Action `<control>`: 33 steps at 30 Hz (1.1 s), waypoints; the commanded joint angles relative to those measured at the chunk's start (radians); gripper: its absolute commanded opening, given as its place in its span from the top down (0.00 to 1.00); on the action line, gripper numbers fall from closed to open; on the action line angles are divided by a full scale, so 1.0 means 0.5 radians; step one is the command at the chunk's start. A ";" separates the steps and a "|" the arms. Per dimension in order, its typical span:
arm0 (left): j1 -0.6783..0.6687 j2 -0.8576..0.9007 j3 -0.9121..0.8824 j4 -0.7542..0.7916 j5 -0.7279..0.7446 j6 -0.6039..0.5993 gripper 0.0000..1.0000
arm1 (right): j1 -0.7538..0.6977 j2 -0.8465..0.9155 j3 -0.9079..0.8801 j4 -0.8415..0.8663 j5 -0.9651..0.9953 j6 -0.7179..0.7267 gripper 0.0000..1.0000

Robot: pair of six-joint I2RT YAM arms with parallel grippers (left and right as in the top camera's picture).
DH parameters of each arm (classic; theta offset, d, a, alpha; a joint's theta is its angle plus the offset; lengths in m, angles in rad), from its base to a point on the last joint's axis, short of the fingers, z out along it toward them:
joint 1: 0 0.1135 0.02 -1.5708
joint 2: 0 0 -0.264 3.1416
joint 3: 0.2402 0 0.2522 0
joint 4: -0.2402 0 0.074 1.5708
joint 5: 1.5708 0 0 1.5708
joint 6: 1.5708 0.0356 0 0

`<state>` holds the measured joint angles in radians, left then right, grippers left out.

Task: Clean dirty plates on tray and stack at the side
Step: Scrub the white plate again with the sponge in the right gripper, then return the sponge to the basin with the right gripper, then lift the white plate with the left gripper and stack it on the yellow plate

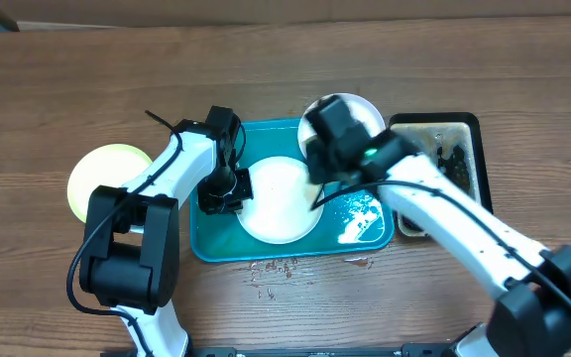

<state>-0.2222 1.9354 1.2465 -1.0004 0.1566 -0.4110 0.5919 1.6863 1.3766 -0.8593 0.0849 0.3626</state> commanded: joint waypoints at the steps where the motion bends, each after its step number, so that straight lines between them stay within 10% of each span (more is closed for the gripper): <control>1: 0.022 -0.010 0.065 -0.054 -0.077 0.018 0.96 | -0.280 -0.041 0.037 -0.147 0.062 0.001 0.96; 13: 0.036 -0.304 0.308 -0.259 -0.657 0.029 0.96 | -1.102 0.024 0.008 -0.436 -0.085 -0.380 0.96; 33: -0.339 -0.633 0.318 -0.334 -2.000 0.011 0.96 | -1.194 0.087 -0.479 0.084 -0.159 -0.385 0.96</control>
<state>-0.3393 1.6402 1.3827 -1.1671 -0.6334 -0.4084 -0.0051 1.7309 1.1648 -0.8333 0.0109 0.1787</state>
